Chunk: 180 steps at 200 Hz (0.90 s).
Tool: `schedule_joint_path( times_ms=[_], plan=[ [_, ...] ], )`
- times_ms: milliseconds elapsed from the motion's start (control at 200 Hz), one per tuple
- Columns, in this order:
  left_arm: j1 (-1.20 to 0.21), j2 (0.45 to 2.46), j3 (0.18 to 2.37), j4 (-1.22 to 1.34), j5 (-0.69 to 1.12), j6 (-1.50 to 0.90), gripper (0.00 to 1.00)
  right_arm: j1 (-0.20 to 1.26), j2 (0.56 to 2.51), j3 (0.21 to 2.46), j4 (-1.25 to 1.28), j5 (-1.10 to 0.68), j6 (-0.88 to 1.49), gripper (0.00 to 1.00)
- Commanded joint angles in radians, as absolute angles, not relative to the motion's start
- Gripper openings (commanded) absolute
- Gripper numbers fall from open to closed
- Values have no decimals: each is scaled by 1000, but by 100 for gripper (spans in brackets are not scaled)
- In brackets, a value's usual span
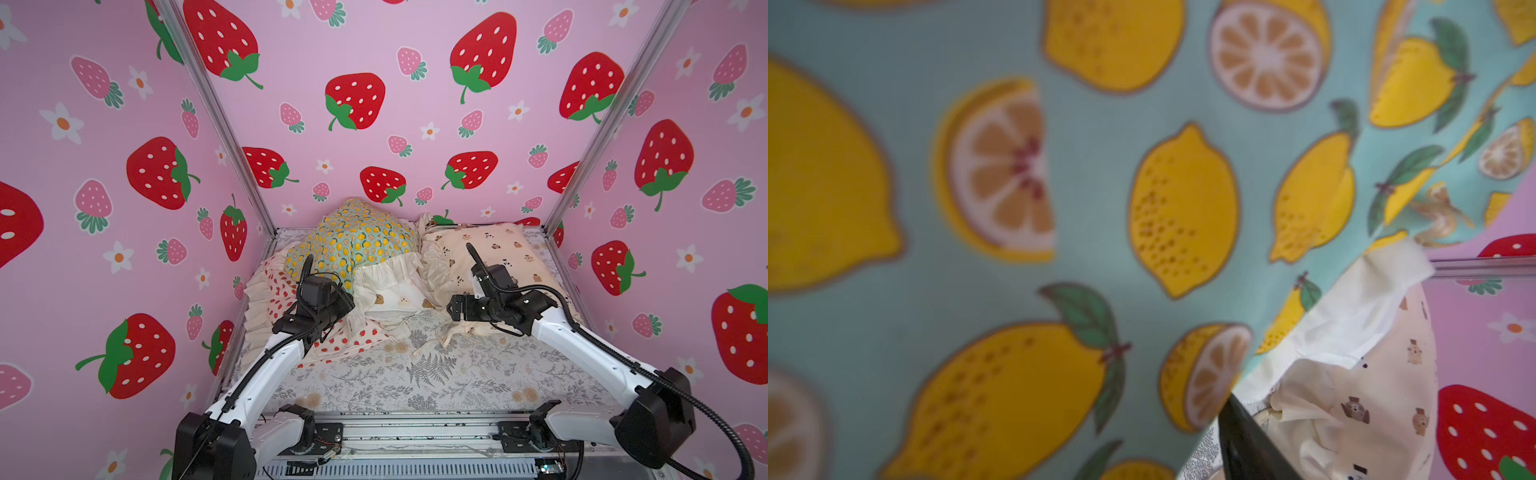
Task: Zip up pillowcases
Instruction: Place the pillowcase at the center of the board, then adjust the pillowcase on the pillowcase.
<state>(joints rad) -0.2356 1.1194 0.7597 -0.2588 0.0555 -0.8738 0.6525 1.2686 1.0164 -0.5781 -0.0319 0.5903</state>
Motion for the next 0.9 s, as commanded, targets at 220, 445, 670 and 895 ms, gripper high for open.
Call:
schedule_joint_path(
  times_ms=[220, 445, 670, 895],
  plan=[
    [-237, 1177, 871, -106, 96, -928, 21, 657, 1217, 1004, -613, -17, 608, 100],
    [-377, 1220, 1098, -99, 27, -960, 0, 653, 1156, 1025, -638, 30, 592, 100],
    [-669, 1383, 1369, -112, -154, -981, 0, 554, 1067, 1076, -743, 50, 585, 100],
    [-856, 1723, 1618, -125, -142, -1041, 0, 388, 1009, 1081, -775, 18, 583, 100]
  ],
)
